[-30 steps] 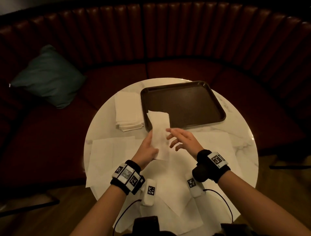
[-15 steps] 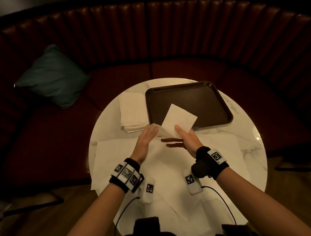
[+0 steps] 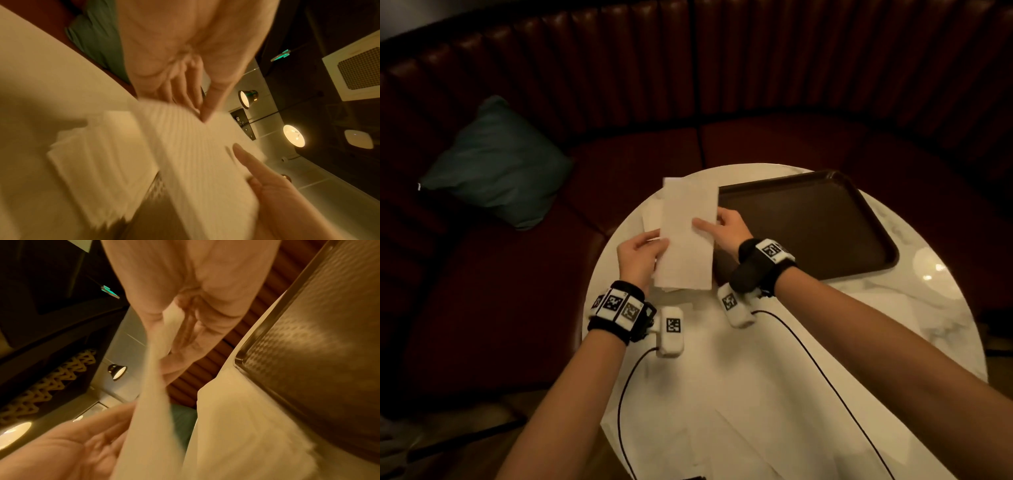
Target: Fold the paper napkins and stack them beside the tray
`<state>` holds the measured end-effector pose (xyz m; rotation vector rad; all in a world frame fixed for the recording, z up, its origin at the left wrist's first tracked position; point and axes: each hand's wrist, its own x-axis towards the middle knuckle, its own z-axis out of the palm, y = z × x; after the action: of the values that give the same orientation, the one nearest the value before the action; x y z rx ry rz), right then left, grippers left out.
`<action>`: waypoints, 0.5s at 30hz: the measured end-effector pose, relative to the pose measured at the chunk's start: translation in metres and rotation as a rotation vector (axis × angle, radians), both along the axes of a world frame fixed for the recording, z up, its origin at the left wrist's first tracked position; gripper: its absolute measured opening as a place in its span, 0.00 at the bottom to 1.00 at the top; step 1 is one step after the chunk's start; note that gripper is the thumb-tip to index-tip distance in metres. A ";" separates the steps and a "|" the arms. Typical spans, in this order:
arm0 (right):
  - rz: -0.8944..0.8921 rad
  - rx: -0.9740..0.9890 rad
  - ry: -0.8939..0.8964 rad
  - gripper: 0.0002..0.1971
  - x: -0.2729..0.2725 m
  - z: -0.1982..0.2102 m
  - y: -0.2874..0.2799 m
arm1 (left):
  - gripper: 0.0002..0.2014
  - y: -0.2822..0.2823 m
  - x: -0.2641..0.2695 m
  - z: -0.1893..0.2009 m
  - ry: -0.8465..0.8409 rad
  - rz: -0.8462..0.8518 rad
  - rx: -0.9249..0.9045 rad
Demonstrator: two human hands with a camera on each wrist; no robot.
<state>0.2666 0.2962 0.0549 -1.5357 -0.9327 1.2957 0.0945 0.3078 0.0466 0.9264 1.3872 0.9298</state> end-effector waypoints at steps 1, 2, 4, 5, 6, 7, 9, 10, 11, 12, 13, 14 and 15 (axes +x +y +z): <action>0.017 -0.013 -0.036 0.24 -0.003 -0.005 0.014 | 0.13 0.013 -0.003 -0.005 0.023 0.062 0.012; 0.030 -0.034 -0.080 0.27 -0.006 -0.011 0.027 | 0.12 0.025 -0.006 -0.011 0.060 0.100 0.026; 0.038 -0.082 -0.163 0.32 -0.011 -0.026 0.047 | 0.13 0.043 -0.009 -0.022 0.151 0.110 0.067; 0.032 -0.101 -0.207 0.33 -0.013 -0.033 0.055 | 0.13 0.050 -0.009 -0.028 0.197 0.102 0.085; 0.023 -0.116 -0.258 0.33 -0.015 -0.040 0.062 | 0.13 0.057 -0.009 -0.034 0.238 0.094 0.095; 0.016 -0.118 -0.311 0.32 -0.016 -0.046 0.067 | 0.13 0.062 -0.008 -0.039 0.272 0.089 0.099; 0.009 -0.125 -0.388 0.31 -0.018 -0.058 0.076 | 0.14 0.069 -0.006 -0.050 0.328 0.070 0.086; 0.011 -0.131 -0.417 0.31 -0.018 -0.063 0.080 | 0.14 0.072 -0.005 -0.056 0.352 0.059 0.078; 0.016 -0.134 -0.435 0.30 -0.019 -0.069 0.083 | 0.13 0.074 -0.004 -0.063 0.370 0.047 0.073; 0.023 -0.143 -0.450 0.30 -0.019 -0.074 0.085 | 0.13 0.075 -0.003 -0.069 0.388 0.034 0.071; 0.028 -0.147 -0.464 0.30 -0.020 -0.078 0.087 | 0.14 0.076 -0.003 -0.075 0.402 0.019 0.072; 0.028 -0.153 -0.477 0.30 -0.020 -0.082 0.087 | 0.15 0.077 -0.004 -0.080 0.417 0.003 0.073; 0.026 -0.155 -0.491 0.29 -0.020 -0.085 0.087 | 0.16 0.077 -0.004 -0.083 0.438 -0.007 0.083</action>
<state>0.2461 0.3835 -0.0297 -2.0210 -1.1775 1.0429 0.0903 0.3852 -0.0365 1.2488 1.7194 0.8117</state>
